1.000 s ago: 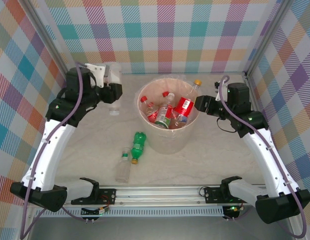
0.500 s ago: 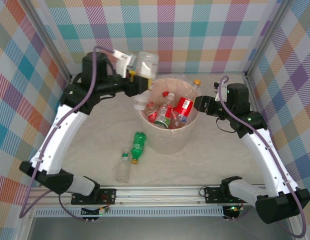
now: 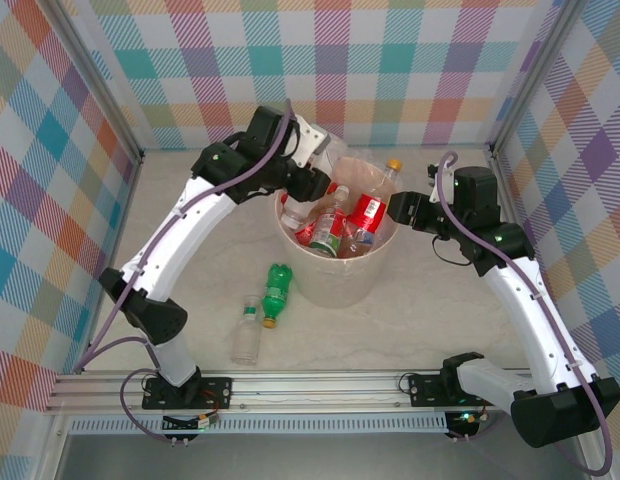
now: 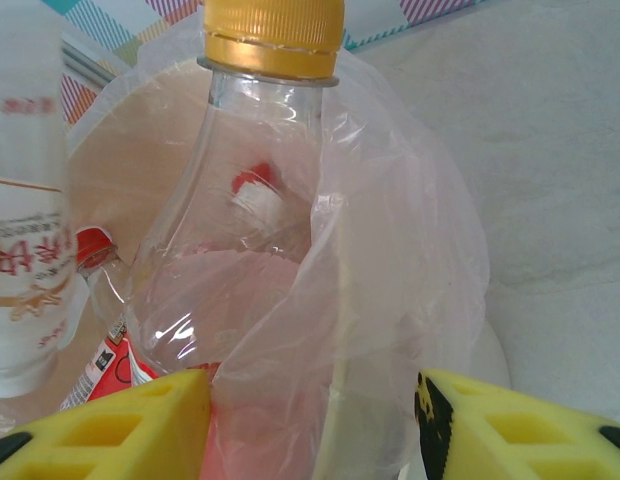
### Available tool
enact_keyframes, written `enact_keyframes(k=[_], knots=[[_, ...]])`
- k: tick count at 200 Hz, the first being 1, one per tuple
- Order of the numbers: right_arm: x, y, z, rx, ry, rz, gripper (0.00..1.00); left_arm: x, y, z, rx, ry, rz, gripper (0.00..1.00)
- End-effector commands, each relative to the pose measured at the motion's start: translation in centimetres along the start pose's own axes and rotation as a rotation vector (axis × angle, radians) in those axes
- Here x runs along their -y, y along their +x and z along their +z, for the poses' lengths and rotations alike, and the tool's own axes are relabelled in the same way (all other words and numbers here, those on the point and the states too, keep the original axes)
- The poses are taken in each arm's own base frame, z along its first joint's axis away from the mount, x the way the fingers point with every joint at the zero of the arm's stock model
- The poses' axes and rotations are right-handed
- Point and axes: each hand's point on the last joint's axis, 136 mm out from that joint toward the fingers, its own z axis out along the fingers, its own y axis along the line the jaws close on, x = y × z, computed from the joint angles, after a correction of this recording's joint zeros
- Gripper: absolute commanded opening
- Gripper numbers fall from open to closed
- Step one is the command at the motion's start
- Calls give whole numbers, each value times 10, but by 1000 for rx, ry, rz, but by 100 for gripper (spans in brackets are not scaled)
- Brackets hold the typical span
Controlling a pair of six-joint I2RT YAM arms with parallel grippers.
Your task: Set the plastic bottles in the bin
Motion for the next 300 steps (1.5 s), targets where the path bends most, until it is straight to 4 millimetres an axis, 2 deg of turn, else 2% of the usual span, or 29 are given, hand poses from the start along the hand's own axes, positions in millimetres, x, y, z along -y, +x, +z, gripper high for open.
enact_keyframes(k=[1, 37, 48, 73, 92, 116, 135, 154, 178, 201, 226, 252, 276, 300], knots=[[-6, -5, 0, 18, -26, -19, 57, -4, 10, -5, -56, -47, 58, 41], [-6, -5, 3, 14, -27, -19, 57, -4, 23, 9, -120, -47, 86, 50], [-6, -5, 2, 14, -28, -19, 57, -2, 23, 10, -121, -41, 89, 58], [-6, -5, 3, 13, -26, -19, 57, 4, 16, 7, -74, -10, 90, 85], [-5, -5, 3, 13, -23, -21, 57, 9, 5, -1, 7, 12, 85, 92], [-5, -5, 1, 15, -22, -22, 57, 16, -9, -13, 120, 42, 70, 96], [-5, -5, -1, 18, -21, -26, 57, 17, -20, -22, 190, 43, 54, 94], [-5, -4, -2, 22, -18, -28, 57, 17, -25, -22, 216, 45, 47, 88], [-4, -3, -3, 20, -15, -31, 57, 21, -20, -6, 181, 77, 30, 79], [-3, -3, -2, 19, -9, -30, 57, 26, -8, 18, 105, 92, 25, 62], [-4, -4, -3, 20, -12, -28, 57, 32, 3, 32, 56, 83, 43, 53], [-4, -4, -4, 23, -10, -27, 57, 36, 11, 42, 30, 89, 41, 52], [-6, -4, -4, 22, -15, -27, 57, 32, 20, 53, 8, 70, 34, 52], [-6, -5, -7, 26, -10, -33, 57, 31, 13, 49, 33, 64, 33, 54]])
